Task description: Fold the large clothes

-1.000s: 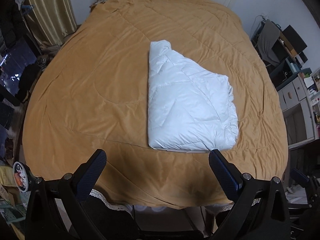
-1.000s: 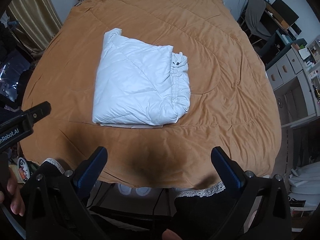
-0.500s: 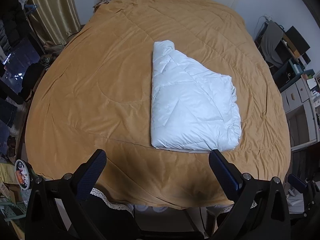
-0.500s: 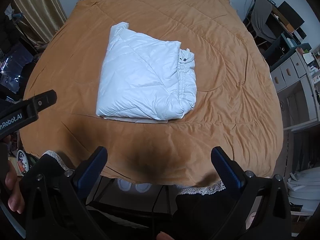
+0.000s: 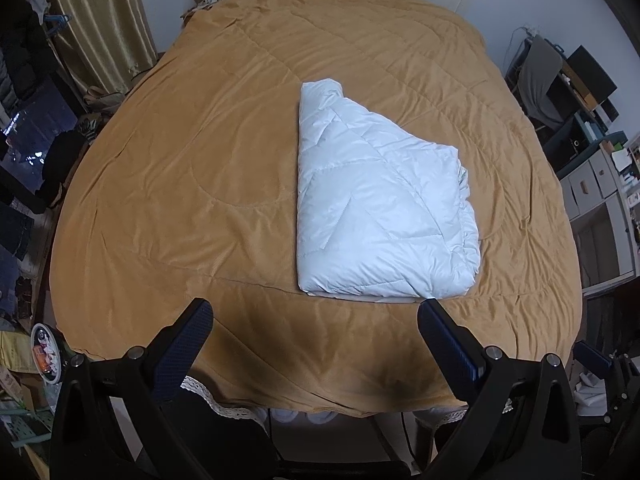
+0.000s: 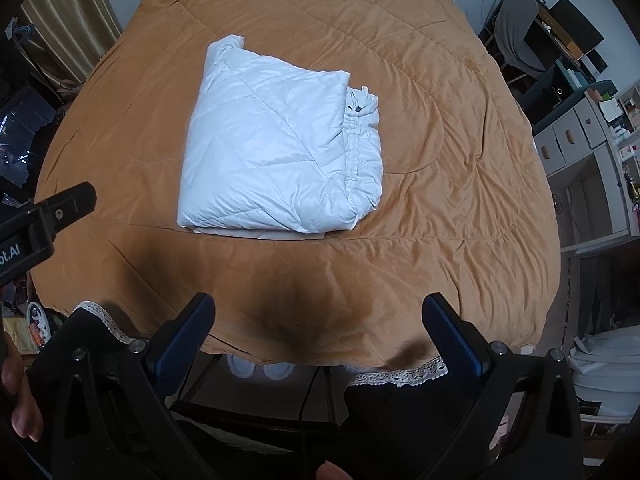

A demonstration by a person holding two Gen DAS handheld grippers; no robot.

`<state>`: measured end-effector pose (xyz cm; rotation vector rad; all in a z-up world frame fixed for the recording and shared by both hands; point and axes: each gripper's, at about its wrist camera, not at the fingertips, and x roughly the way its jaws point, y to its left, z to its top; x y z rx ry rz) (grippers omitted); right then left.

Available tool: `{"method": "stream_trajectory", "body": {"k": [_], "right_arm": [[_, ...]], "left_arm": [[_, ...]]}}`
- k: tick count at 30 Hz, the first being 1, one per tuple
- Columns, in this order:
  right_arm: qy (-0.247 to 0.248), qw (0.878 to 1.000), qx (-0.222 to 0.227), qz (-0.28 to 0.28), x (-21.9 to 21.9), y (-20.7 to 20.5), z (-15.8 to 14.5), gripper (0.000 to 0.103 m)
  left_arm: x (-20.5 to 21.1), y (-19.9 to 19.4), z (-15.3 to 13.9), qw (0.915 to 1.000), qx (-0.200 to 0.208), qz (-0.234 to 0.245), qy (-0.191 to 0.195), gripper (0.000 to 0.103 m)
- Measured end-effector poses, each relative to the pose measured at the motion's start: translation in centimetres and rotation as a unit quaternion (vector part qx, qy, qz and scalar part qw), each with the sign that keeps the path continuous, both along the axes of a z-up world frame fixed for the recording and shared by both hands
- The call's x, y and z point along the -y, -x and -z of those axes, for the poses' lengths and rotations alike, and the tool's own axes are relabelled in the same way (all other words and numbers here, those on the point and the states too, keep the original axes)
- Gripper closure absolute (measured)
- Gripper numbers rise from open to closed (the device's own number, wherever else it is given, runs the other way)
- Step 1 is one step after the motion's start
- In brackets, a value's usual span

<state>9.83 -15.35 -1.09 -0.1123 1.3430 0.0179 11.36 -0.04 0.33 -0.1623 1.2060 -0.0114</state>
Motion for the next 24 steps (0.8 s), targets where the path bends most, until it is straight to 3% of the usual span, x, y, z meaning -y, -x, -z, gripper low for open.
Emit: {"method": "stream_trajectory", "body": {"k": [24], "right_arm": [[0.004, 1.000, -0.005, 0.003, -0.12, 0.37, 0.47, 0.000]], "left_arm": [[0.68, 0.28, 0.45, 0.9999, -0.008, 0.012, -0.004, 0.001]]}}
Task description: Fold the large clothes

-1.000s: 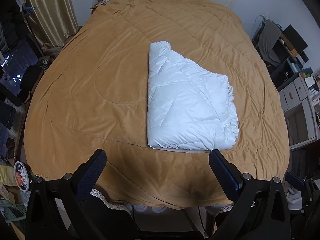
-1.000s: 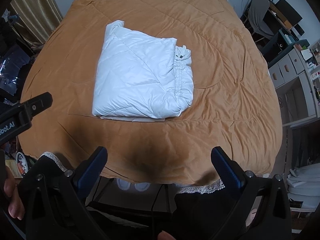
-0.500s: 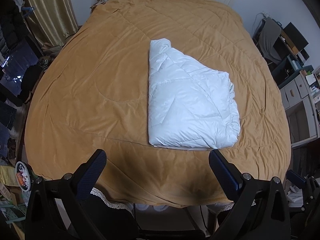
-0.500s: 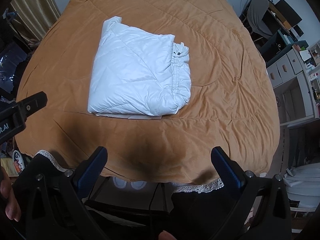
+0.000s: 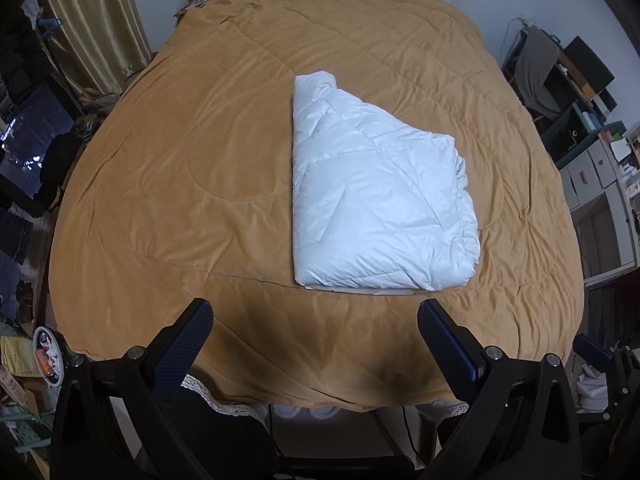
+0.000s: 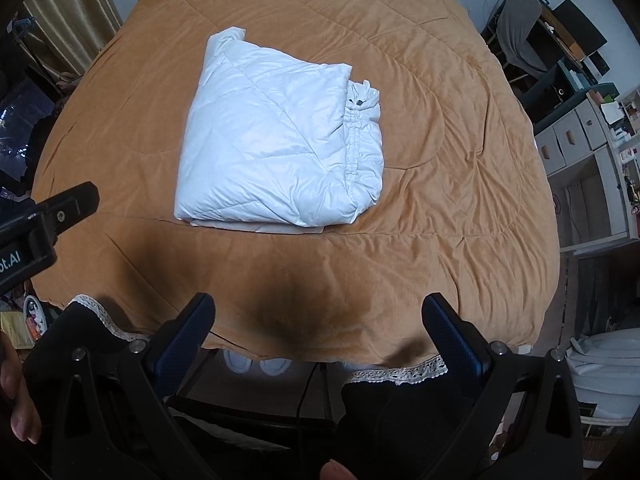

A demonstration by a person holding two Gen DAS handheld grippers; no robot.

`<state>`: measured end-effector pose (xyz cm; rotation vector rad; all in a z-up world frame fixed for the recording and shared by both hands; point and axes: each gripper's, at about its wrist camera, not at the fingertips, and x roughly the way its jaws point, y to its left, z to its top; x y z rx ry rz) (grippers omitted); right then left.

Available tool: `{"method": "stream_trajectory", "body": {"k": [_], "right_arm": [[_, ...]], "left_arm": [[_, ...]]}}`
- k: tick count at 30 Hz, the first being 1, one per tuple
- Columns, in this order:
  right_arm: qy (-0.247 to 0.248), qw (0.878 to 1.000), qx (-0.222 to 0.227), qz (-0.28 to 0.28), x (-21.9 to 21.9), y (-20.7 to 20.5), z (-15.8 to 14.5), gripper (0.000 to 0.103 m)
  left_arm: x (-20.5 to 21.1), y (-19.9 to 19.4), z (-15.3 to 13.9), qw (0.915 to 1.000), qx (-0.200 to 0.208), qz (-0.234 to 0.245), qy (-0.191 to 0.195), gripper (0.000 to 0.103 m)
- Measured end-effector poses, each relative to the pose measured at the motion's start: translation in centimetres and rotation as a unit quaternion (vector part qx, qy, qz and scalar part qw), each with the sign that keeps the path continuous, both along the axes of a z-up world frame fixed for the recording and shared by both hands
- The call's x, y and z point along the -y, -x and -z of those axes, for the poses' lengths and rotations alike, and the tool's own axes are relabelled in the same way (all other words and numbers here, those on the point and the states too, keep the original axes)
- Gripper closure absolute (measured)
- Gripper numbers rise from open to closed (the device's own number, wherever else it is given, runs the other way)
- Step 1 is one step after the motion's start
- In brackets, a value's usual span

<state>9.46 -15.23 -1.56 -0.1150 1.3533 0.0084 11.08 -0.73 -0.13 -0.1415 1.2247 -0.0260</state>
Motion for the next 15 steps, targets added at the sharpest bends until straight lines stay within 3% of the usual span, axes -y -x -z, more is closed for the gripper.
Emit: {"method": "stream_trajectory", "body": {"k": [15], "right_arm": [[-0.001, 1.000, -0.002, -0.003, 0.17, 0.19, 0.24, 0.000]], "left_arm": [[0.16, -0.14, 0.37, 1.0000, -0.007, 0.007, -0.001, 0.001]]}}
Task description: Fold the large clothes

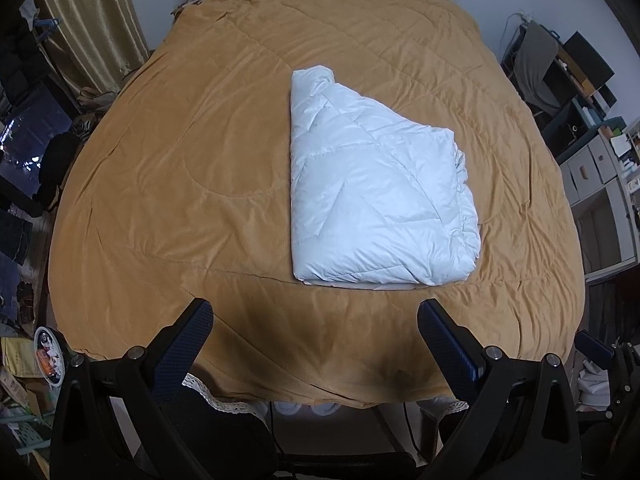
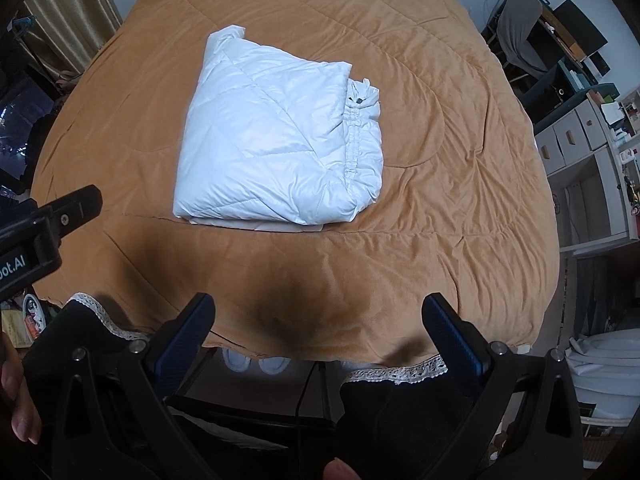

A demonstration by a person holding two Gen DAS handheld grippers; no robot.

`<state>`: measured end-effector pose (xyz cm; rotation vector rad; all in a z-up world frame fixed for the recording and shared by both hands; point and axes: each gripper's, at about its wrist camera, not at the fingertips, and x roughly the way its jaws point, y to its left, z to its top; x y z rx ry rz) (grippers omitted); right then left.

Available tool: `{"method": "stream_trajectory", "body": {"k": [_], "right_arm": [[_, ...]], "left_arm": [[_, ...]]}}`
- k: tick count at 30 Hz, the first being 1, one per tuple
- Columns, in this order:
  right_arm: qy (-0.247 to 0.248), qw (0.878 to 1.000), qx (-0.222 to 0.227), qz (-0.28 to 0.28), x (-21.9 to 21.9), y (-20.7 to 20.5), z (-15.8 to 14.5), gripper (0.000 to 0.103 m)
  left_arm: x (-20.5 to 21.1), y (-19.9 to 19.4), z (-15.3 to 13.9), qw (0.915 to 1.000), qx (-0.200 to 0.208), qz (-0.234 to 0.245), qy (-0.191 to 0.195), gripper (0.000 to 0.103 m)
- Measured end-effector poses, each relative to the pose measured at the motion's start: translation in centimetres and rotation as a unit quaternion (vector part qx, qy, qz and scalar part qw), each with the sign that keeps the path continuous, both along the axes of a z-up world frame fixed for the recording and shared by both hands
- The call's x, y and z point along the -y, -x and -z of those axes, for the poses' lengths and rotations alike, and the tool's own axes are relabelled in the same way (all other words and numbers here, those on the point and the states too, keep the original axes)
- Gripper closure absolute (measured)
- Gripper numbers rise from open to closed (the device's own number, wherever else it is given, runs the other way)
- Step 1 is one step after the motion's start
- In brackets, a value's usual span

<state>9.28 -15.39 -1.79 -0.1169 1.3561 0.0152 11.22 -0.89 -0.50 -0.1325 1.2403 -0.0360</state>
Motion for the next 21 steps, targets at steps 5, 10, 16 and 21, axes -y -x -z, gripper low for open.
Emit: {"method": "stream_trajectory", "body": {"k": [5, 10, 16, 21], "right_arm": [[0.000, 1.000, -0.001, -0.001, 0.11, 0.08, 0.13, 0.000], [-0.001, 1.000, -0.002, -0.002, 0.16, 0.08, 0.22, 0.000], [-0.002, 1.000, -0.004, -0.005, 0.36, 0.23, 0.34, 0.000], [-0.002, 1.000, -0.005, -0.005, 0.24, 0.04, 0.29, 0.000]], "left_arm": [[0.02, -0.02, 0.06, 1.0000, -0.001, 0.001, -0.001, 0.001], [0.02, -0.01, 0.27, 1.0000, -0.005, 0.005, -0.002, 0.001], [0.11, 0.01, 0.35, 1.0000, -0.006, 0.006, -0.004, 0.001], [0.11, -0.01, 0.38, 1.0000, -0.006, 0.006, -0.004, 0.001]]}}
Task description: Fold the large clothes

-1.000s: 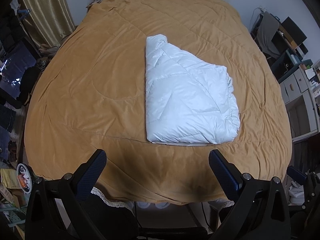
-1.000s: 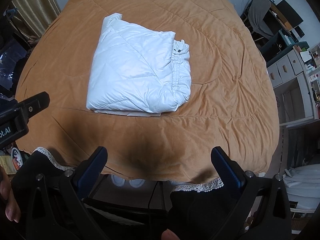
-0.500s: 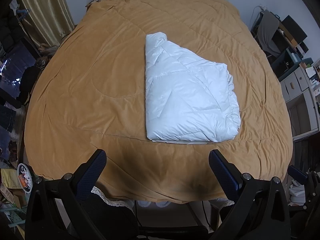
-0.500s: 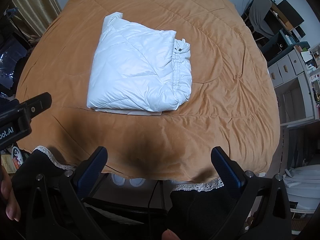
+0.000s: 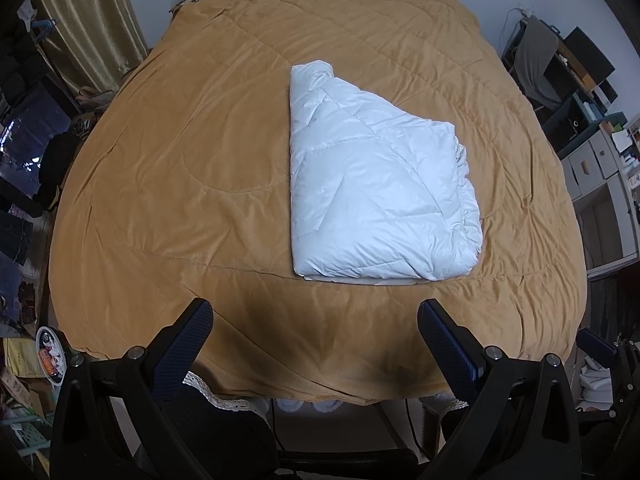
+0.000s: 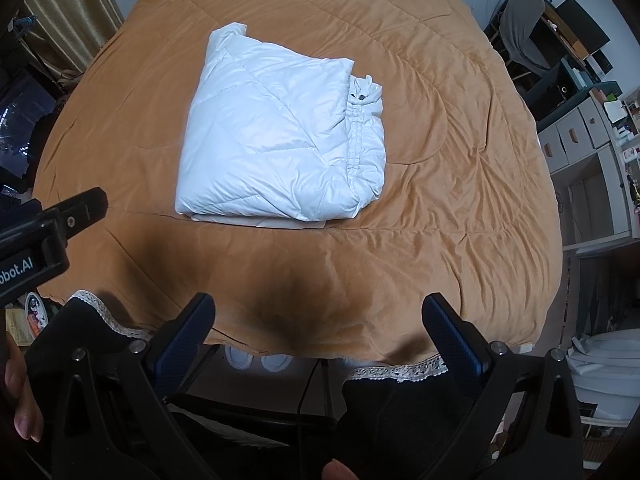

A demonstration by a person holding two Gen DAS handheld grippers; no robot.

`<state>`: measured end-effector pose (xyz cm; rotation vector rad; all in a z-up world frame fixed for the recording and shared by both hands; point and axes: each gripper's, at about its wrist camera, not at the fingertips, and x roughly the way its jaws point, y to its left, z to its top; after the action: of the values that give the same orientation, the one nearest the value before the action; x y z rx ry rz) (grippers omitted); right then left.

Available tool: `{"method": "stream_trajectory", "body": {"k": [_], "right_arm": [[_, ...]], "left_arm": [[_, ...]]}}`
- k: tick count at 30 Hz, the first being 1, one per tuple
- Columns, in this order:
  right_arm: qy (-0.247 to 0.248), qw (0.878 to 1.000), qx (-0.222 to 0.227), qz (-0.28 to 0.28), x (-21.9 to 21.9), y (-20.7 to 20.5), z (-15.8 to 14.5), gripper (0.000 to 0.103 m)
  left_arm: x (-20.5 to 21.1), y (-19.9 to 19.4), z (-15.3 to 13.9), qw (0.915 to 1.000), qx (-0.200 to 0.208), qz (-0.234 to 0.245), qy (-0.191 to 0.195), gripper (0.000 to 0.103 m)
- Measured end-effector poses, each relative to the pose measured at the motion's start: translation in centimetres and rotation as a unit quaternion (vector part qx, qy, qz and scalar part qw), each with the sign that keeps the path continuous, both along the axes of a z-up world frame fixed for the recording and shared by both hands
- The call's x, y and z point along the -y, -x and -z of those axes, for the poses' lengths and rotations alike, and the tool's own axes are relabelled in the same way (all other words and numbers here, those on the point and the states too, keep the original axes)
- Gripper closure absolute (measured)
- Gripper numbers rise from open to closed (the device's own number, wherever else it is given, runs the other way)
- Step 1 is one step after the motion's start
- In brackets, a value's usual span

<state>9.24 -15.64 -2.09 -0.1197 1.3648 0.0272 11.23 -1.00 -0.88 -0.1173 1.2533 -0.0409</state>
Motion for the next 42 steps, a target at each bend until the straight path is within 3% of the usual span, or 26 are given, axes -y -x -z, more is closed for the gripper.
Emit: {"method": "stream_trajectory", "body": {"k": [32, 42], "right_arm": [[-0.006, 1.000, -0.001, -0.005, -0.02, -0.28, 0.06, 0.000], [0.007, 1.000, 0.020, -0.009, -0.01, -0.62, -0.15, 0.000]], "left_arm": [[-0.31, 0.05, -0.03, 0.9999, 0.006, -0.009, -0.004, 0.001], [0.05, 0.10, -0.56, 0.9989, 0.036, -0.017, -0.025, 0.001]]}}
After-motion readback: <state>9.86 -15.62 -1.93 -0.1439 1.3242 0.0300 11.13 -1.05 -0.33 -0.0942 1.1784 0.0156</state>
